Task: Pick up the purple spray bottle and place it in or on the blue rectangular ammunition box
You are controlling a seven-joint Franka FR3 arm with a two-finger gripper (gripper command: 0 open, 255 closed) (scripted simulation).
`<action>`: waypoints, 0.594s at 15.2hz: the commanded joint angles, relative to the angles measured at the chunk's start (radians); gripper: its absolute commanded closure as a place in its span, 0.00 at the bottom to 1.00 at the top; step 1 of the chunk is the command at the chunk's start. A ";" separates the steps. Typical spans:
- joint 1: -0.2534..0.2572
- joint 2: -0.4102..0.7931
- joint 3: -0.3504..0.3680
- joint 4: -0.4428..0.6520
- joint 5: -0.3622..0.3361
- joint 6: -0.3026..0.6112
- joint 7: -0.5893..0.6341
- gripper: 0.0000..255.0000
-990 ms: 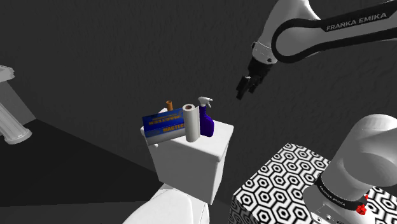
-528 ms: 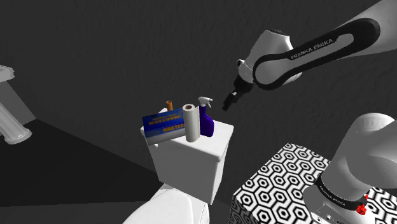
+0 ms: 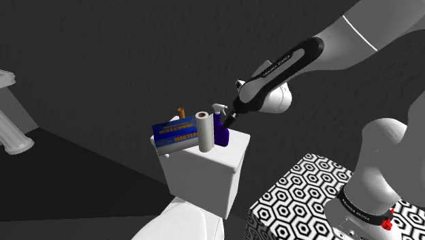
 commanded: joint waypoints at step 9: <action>0.106 0.202 -0.041 0.154 0.580 0.019 -0.514 0.00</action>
